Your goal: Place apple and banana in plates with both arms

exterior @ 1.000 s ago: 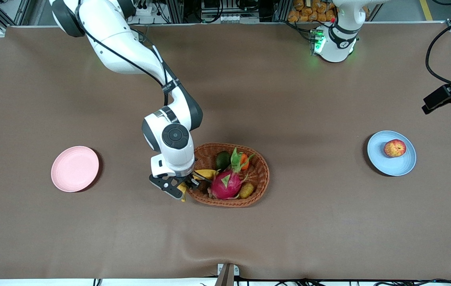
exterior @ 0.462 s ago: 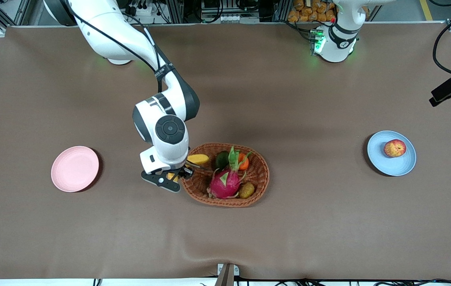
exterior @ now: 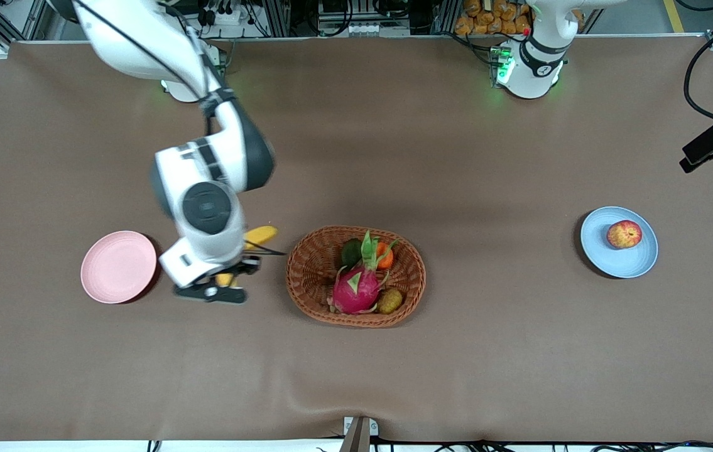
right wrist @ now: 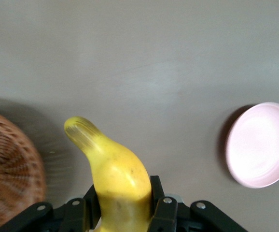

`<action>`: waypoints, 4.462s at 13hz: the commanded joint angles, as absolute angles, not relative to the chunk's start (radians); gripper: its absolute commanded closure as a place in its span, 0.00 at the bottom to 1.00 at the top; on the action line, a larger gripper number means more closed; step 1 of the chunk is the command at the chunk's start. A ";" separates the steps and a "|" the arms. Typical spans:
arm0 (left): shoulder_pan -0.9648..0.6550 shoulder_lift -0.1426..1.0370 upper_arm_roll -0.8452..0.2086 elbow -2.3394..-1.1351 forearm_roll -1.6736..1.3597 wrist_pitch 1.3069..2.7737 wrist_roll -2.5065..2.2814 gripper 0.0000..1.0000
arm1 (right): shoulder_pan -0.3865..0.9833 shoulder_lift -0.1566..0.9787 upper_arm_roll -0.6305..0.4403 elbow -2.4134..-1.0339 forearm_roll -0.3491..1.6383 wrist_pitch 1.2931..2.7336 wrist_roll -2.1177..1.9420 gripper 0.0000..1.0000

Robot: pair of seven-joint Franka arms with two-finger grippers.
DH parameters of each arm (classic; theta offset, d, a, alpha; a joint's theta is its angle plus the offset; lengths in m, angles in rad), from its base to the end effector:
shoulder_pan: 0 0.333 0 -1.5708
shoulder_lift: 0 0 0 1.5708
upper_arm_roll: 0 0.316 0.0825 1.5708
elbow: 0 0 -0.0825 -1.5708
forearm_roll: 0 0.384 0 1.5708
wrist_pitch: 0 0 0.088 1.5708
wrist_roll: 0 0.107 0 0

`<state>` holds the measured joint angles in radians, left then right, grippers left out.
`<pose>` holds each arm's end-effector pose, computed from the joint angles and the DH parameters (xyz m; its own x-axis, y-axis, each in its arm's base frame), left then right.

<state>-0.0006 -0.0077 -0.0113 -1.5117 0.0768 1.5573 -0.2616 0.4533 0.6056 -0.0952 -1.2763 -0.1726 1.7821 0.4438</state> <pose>0.5513 0.0017 0.6557 0.9663 0.2474 0.0713 0.2517 -0.9659 -0.0603 0.6702 0.2514 0.3950 0.9996 -0.0268 0.0007 -0.0261 -0.9705 0.2396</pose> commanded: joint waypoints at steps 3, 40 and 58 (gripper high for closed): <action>-0.008 0.003 0.000 -1.529 0.061 1.601 -0.241 0.00 | 0.290 0.467 -0.075 -1.449 -0.170 1.787 0.226 0.99; -0.009 0.018 -0.002 -1.532 0.060 1.612 -0.192 0.00 | -0.018 0.065 -0.069 -1.708 0.014 1.804 -0.477 0.00; -0.009 0.015 -0.031 -1.534 0.057 1.609 -0.189 0.00 | -0.012 0.057 -0.063 -1.459 0.052 1.413 0.031 0.00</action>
<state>-0.0088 0.0261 -0.0322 -1.5279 0.0768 1.6130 -0.2150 -0.0083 0.0543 -0.0666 -1.4761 0.0858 1.4194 0.0194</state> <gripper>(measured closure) 0.000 0.000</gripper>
